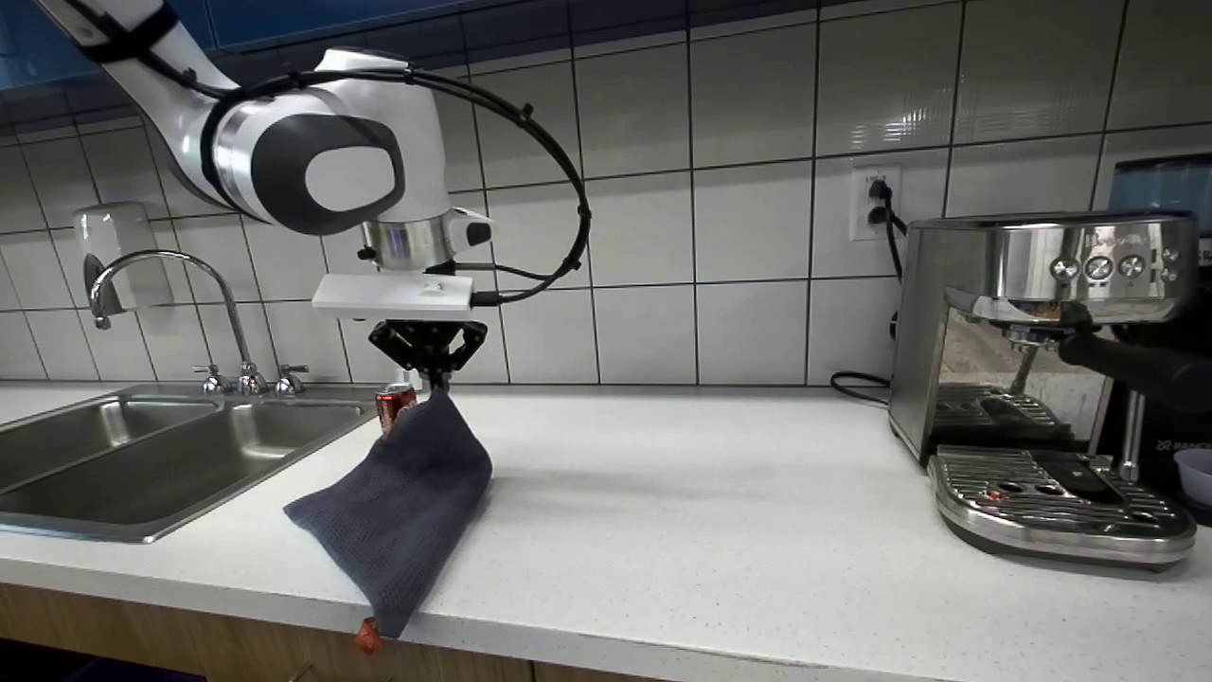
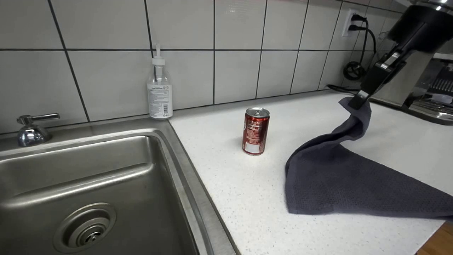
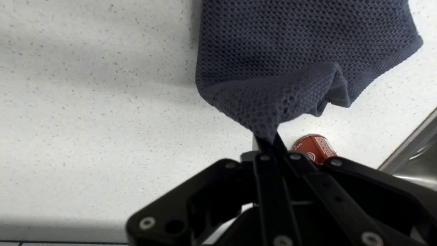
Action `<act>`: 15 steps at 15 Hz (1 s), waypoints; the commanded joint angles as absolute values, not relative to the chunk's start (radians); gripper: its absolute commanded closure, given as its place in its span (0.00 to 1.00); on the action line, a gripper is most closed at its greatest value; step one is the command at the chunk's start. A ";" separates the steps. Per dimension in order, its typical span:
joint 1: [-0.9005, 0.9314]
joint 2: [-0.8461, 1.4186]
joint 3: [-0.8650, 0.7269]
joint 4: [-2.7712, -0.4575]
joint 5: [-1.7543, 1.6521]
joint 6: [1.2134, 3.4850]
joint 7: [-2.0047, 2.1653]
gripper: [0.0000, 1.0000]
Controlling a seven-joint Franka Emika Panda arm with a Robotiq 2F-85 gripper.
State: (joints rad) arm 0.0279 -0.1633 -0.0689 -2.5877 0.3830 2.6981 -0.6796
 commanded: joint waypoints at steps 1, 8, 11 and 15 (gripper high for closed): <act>0.055 -0.250 -0.115 -2.637 0.405 2.647 -0.733 0.99; 0.060 -0.295 -0.144 -2.673 0.369 2.571 -0.696 0.99; 0.059 -0.306 -0.148 -2.684 0.368 2.556 -0.692 0.99; 0.057 -0.327 -0.154 -2.693 0.365 2.536 -0.690 0.99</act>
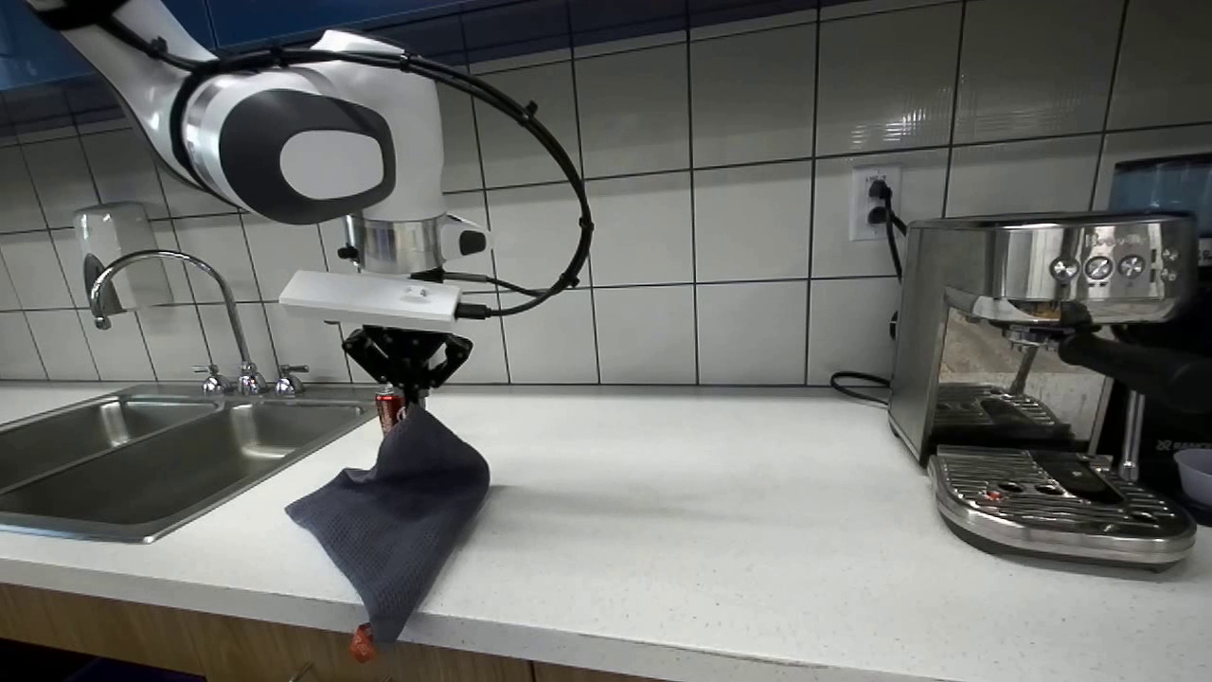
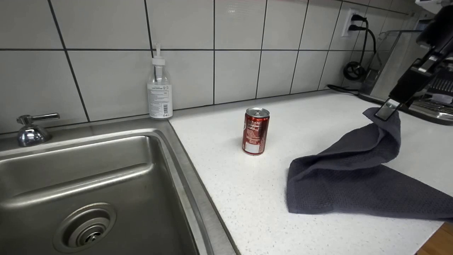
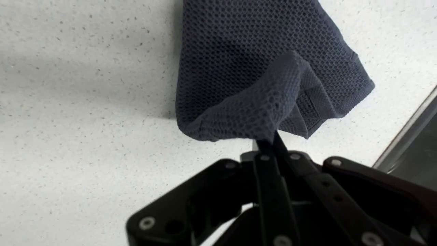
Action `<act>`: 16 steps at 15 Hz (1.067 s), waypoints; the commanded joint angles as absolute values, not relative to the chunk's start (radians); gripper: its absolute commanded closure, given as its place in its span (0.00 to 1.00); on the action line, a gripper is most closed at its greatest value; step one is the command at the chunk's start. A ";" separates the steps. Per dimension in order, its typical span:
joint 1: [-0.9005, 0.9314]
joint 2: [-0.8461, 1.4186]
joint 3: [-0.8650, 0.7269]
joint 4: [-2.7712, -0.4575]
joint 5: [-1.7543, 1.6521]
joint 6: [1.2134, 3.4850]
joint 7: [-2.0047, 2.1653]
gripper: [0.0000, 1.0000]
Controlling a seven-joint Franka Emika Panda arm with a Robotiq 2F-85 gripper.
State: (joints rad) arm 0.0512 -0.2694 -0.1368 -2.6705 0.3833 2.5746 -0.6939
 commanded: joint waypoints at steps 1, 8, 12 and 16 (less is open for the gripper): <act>0.057 -0.332 -0.156 -2.692 0.366 2.533 -0.687 0.99; 0.060 -0.385 -0.179 -2.678 0.374 2.496 -0.680 0.99; 0.062 -0.422 -0.190 -2.681 0.371 2.485 -0.678 0.99; 0.066 -0.438 -0.191 -2.690 0.367 2.492 -0.676 0.99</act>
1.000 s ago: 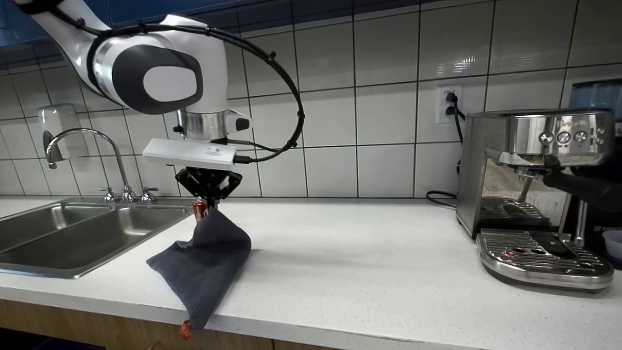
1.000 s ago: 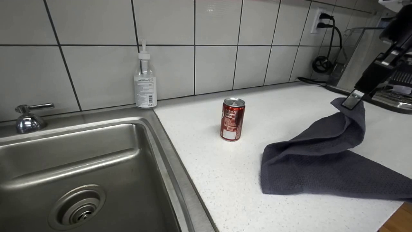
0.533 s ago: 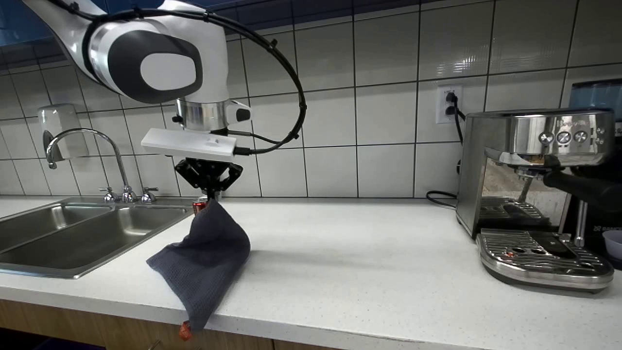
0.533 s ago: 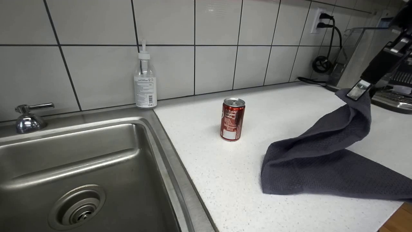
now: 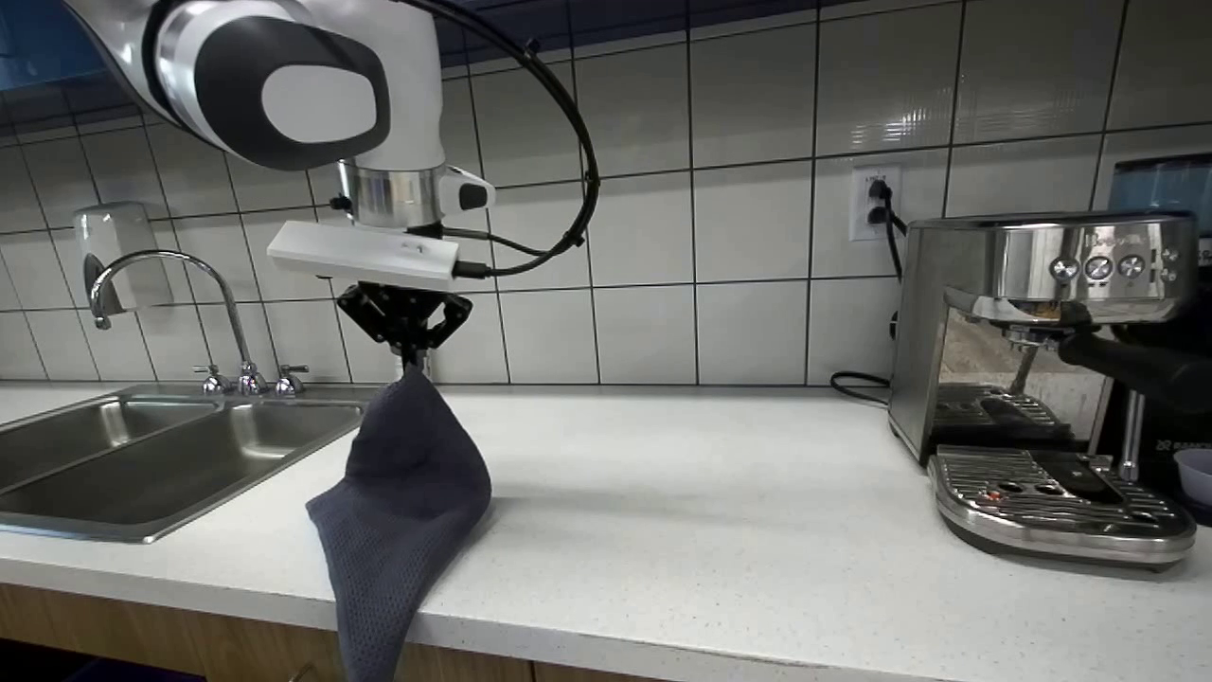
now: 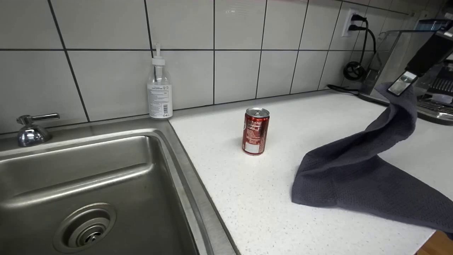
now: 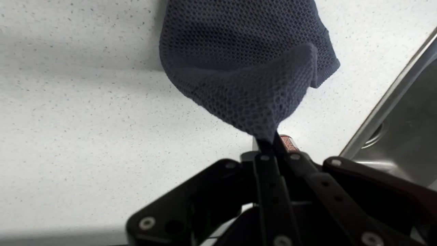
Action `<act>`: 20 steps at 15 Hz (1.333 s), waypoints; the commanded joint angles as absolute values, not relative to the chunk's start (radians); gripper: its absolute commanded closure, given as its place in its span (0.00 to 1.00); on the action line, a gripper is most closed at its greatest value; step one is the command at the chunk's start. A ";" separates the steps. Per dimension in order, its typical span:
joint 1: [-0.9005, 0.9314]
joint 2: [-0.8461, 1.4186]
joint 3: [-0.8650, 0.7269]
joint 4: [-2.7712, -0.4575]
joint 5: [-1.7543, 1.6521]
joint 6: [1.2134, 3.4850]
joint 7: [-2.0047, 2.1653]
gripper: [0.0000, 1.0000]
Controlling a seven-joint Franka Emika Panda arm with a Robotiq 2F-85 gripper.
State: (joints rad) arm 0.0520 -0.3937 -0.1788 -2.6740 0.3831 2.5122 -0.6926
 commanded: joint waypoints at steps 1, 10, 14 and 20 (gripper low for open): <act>0.068 -0.437 -0.190 -2.690 0.367 2.493 -0.675 0.99; 0.097 -0.368 -0.185 -2.652 0.388 2.539 -0.655 0.99; 0.115 -0.293 -0.181 -2.607 0.402 2.588 -0.625 0.99; 0.116 -0.225 -0.180 -2.545 0.423 2.603 -0.611 0.99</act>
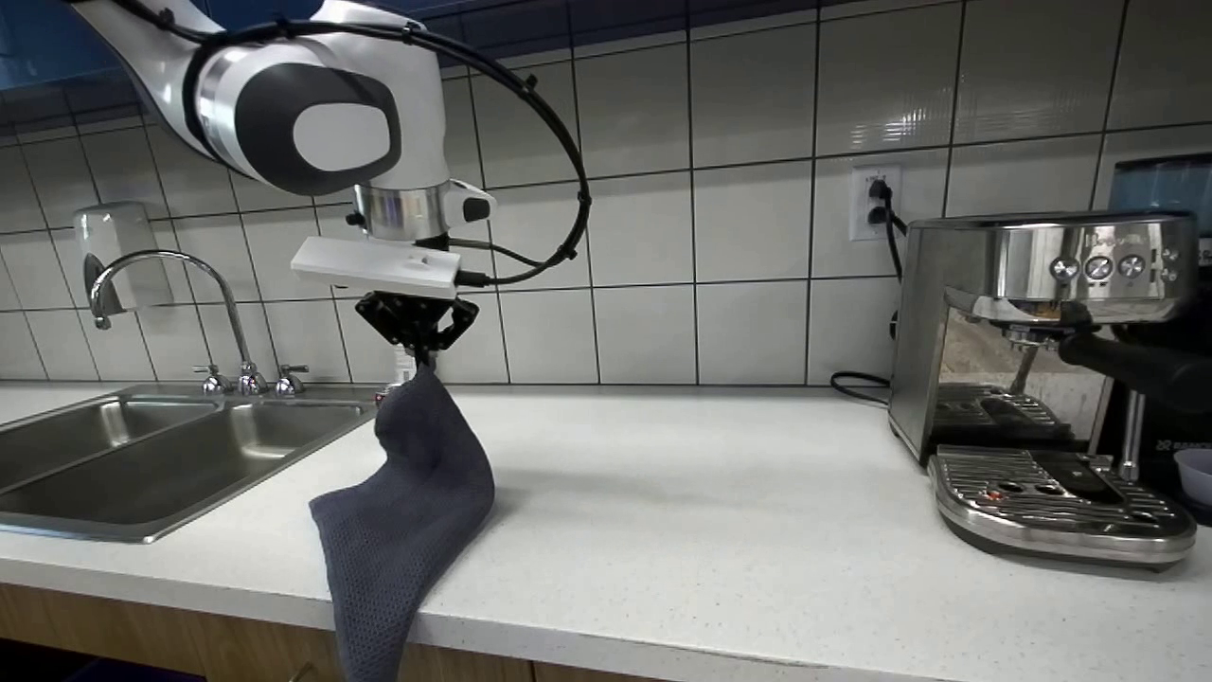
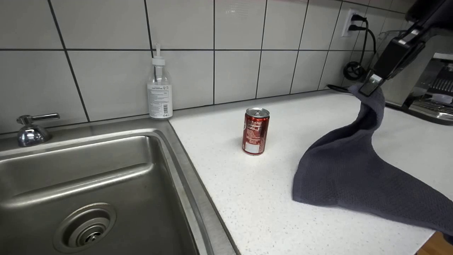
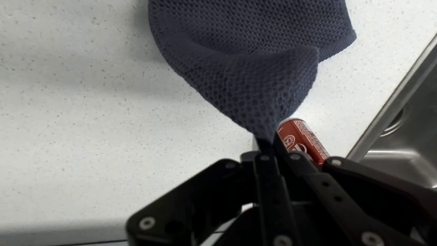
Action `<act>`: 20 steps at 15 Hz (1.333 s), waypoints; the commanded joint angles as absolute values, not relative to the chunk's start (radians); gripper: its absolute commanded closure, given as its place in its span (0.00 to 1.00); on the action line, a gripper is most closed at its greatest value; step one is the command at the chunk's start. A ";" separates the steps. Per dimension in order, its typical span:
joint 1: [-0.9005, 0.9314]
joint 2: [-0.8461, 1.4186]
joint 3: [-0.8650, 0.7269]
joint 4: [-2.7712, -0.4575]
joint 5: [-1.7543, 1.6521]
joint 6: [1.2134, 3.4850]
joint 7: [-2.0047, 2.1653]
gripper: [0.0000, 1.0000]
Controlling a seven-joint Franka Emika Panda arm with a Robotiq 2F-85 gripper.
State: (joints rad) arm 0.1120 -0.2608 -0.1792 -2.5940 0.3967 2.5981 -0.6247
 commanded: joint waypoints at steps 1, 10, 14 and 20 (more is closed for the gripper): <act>0.113 -0.214 -0.176 -2.535 0.425 2.605 -0.606 0.99; 0.104 -0.179 -0.168 -2.482 0.466 2.616 -0.606 0.99; 0.104 -0.205 -0.175 -2.490 0.493 2.614 -0.629 0.99; 0.105 -0.203 -0.178 -2.476 0.522 2.630 -0.631 0.99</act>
